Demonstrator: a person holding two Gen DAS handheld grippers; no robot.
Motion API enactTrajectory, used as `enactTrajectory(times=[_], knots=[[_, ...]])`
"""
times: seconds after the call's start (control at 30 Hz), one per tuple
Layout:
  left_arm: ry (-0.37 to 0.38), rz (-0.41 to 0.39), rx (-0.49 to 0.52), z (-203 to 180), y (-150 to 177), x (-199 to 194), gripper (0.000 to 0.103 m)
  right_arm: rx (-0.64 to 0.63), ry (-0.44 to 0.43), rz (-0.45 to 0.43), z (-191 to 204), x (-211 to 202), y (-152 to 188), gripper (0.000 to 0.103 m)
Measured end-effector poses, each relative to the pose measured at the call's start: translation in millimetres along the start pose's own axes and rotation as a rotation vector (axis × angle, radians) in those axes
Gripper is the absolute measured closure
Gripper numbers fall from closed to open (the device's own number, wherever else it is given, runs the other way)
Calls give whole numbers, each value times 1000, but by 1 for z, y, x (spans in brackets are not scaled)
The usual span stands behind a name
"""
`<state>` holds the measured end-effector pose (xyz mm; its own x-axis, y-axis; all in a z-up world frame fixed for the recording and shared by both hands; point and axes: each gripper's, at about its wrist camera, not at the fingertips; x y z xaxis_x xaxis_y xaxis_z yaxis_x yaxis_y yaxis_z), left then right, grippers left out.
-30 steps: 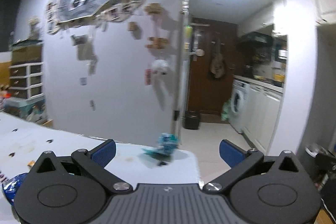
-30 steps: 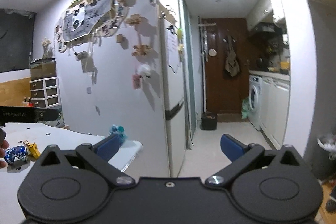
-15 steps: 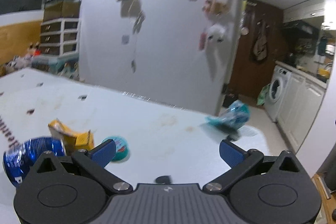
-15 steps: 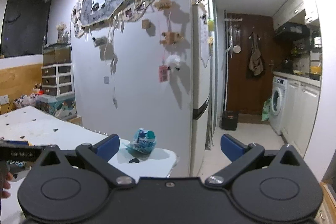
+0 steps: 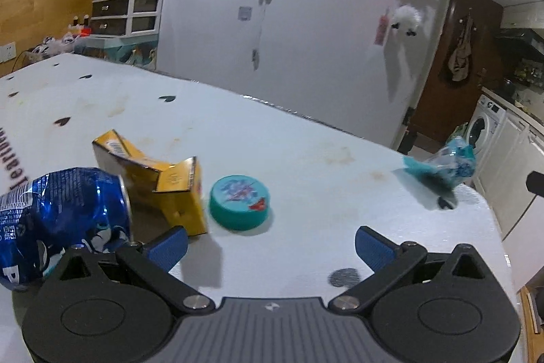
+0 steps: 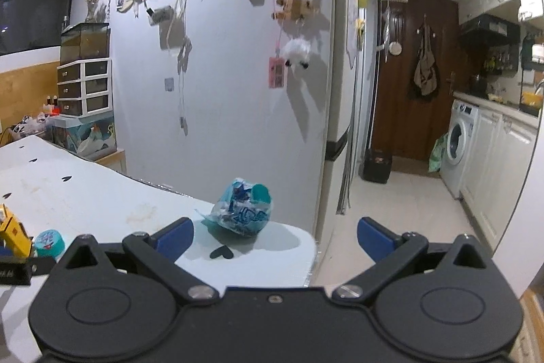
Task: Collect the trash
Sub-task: 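Grasp the yellow cigarette box with the left tool while the right tool grasps the clear snack bag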
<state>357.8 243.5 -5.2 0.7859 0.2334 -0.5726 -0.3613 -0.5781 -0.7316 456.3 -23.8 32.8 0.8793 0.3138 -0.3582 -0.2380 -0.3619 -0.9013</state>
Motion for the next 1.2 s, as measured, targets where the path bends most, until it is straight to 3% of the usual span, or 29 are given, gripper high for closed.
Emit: enactTrajectory(times=[0.23,0.57,0.77,0.93,1.07,1.13,1.2], knots=[[-47,-1,-38,17,-12,17,0,67,-26,37,-1,42,-8,0],[-115,-42,-70,26,-23,28,0,9,1,128,14,94,-16,0],[-142,-88,-103,29,-30,30,1,-17,11,136,19,116,-22,0],[-159,-110,-146,30,-32,32,6,-23,-16,114,25,130,-25,0],[-168,-117,-193,36,-35,34,12,-95,-13,161,43,143,-23,0],[-167,-122,-203,37,-36,35,17,-116,-4,176,49,146,-21,2],[-170,-129,-211,38,-37,35,23,-116,-11,199,53,149,-19,23]])
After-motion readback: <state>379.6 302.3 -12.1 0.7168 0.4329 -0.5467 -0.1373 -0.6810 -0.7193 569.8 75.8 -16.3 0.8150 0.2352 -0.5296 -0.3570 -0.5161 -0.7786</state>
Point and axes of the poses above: each gripper's, at about its wrist camera, not at the fingertips, and x roughly the way its jaws point, z to its left, y to its underside, and after that the axes turned 15 degrees about -x, right-handed
